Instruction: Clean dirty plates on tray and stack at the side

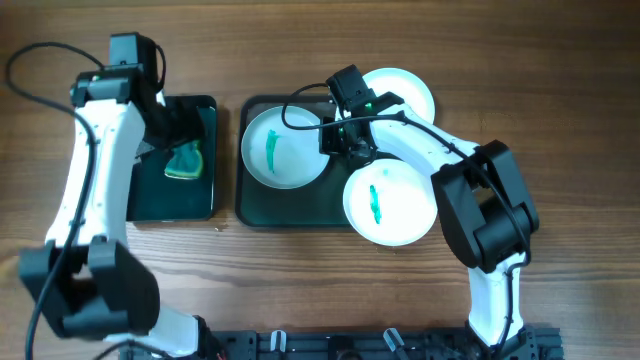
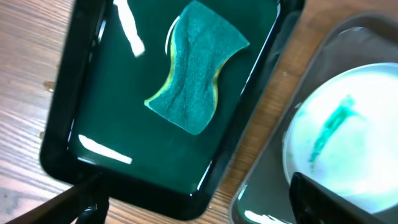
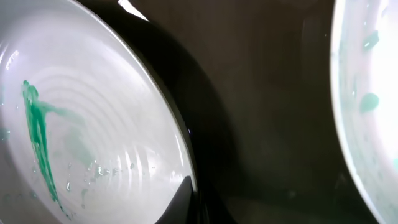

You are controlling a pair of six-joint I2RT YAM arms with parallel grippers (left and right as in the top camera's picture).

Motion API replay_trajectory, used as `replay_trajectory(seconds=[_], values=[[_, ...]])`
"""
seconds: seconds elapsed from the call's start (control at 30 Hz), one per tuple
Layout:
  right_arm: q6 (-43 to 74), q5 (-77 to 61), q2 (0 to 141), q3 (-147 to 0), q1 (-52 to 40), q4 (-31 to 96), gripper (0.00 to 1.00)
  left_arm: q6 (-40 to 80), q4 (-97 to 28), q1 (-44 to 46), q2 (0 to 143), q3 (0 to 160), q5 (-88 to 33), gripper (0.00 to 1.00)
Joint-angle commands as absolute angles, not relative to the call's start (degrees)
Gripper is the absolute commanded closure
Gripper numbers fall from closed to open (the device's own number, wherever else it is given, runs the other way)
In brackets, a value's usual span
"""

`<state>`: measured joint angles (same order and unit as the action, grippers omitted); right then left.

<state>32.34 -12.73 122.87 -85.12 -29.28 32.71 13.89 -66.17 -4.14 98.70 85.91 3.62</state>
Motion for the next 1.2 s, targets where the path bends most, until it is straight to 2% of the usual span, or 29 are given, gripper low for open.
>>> replay_trajectory(seconds=[0.0, 0.1, 0.33, 0.6, 0.73, 0.97, 1.03, 1.07, 1.1, 1.17], values=[[32.9, -8.9, 124.4, -84.6, -29.5, 33.5, 0.96, 8.0, -64.2, -4.5, 104.3, 86.5, 4.4, 0.13], [32.9, -8.9, 124.4, -84.6, -29.5, 33.5, 0.96, 5.3, -60.6, -4.5, 109.1, 86.5, 4.0, 0.13], [33.0, -8.6, 124.4, -84.6, -29.5, 33.5, 0.96, 3.2, -55.9, -6.4, 116.4, 86.5, 6.1, 0.21], [33.0, -8.6, 124.4, -84.6, -29.5, 33.0, 0.96, -1.5, -51.8, -8.3, 119.0, 86.3, 2.7, 0.27], [33.0, -8.6, 124.4, -84.6, -29.5, 33.0, 0.96, -4.3, -51.0, -7.4, 119.1, 86.3, 0.9, 0.32], [33.0, -8.6, 124.4, -84.6, -29.5, 32.7, 0.95, -3.8, -51.9, -7.3, 121.3, 86.3, 0.9, 0.56], [33.0, -8.6, 124.4, -84.6, -29.5, 32.6, 0.96, -2.3, -51.9, -7.4, 121.7, 86.3, 0.9, 0.71], [33.0, -8.6, 124.4, -84.6, -29.5, 32.6, 0.96, -2.1, -51.8, -7.4, 121.7, 86.3, 0.9, 0.89], [33.0, -8.6, 124.4, -84.6, -29.5, 32.6, 0.96, -2.1, -51.7, -7.4, 121.7, 86.3, 0.9, 0.96], [33.0, -8.6, 124.4, -84.6, -29.5, 32.6, 0.96, -0.7, -51.6, -7.4, 121.7, 86.3, 0.9, 0.96]])
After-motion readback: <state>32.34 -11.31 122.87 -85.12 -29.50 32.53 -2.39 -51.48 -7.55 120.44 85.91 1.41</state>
